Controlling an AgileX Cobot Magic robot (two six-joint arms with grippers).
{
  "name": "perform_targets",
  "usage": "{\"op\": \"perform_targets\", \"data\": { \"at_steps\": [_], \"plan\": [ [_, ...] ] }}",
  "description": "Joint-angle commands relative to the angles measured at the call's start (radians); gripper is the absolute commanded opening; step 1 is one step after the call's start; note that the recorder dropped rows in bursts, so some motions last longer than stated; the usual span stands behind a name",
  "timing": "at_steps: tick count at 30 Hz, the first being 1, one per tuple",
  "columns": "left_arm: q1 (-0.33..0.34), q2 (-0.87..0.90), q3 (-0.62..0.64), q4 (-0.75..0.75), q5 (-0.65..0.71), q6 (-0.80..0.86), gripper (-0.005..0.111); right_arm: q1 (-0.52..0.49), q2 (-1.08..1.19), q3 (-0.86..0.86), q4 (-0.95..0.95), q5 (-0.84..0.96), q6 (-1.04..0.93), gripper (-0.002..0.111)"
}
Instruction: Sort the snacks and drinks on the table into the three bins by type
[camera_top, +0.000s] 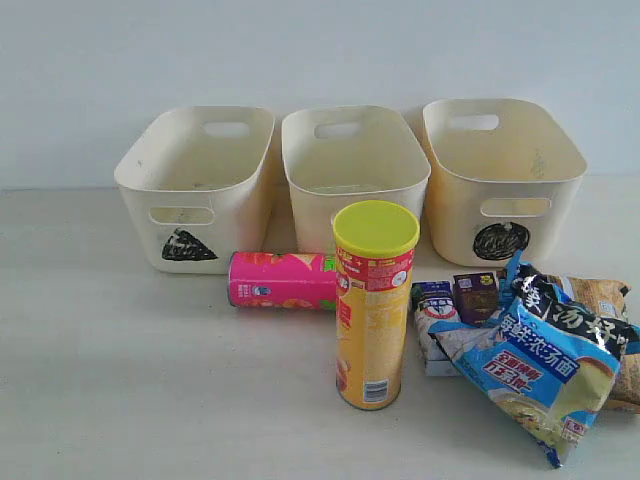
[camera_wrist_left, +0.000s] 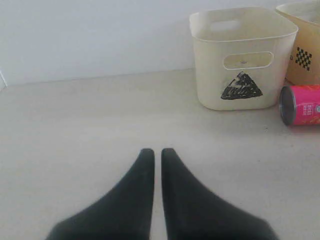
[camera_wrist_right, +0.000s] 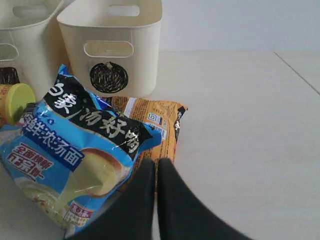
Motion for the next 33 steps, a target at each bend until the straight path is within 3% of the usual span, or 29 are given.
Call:
{"op": "perform_targets", "data": {
  "at_steps": [1, 7, 8, 10, 11, 12, 15, 17, 21, 27, 30, 33],
  "plan": [
    [-0.002, -0.004, 0.004, -0.002, 0.000, 0.000, 0.004, -0.001, -0.005, -0.001, -0.004, -0.260, -0.003, 0.000],
    [-0.002, -0.004, 0.004, -0.002, 0.000, 0.000, 0.004, -0.001, -0.005, -0.001, -0.004, -0.825, -0.003, 0.000],
    [-0.002, -0.004, 0.004, -0.002, 0.000, 0.000, 0.004, -0.001, -0.005, -0.001, 0.006, -0.958, 0.058, 0.000],
    [-0.002, -0.004, 0.004, -0.002, 0.000, 0.000, 0.004, -0.001, -0.005, -0.001, 0.023, -0.987, 0.228, 0.000],
    [-0.002, -0.004, 0.004, -0.002, 0.000, 0.000, 0.004, -0.001, -0.005, -0.018, 0.023, -0.935, 0.308, 0.000],
    [-0.002, -0.004, 0.004, -0.002, 0.000, 0.000, 0.004, -0.001, -0.005, -0.094, 0.017, -0.760, 0.401, 0.000],
    [-0.002, -0.004, 0.004, -0.002, 0.000, 0.000, 0.004, -0.001, 0.012, -0.223, -0.036, -0.485, 0.425, 0.000],
    [-0.002, -0.004, 0.004, -0.002, 0.000, 0.000, 0.004, -0.001, 0.065, -0.292, -0.059, -0.412, 0.372, 0.000],
    [-0.002, -0.004, 0.004, -0.002, 0.000, 0.000, 0.004, 0.001, 0.241, -0.384, -0.073, -0.440, 0.290, 0.000],
    [-0.002, -0.004, 0.004, -0.002, 0.000, 0.000, 0.004, 0.001, 0.522, -0.488, -0.059, -0.153, 0.301, 0.000],
    [-0.002, -0.004, 0.004, -0.002, 0.000, 0.000, 0.004, 0.001, 0.642, -0.528, 0.070, -0.029, 0.296, 0.000],
    [-0.002, -0.004, 0.004, -0.002, 0.000, 0.000, 0.004, 0.001, 0.783, -0.571, 0.234, 0.113, 0.151, 0.000]
  ]
}}
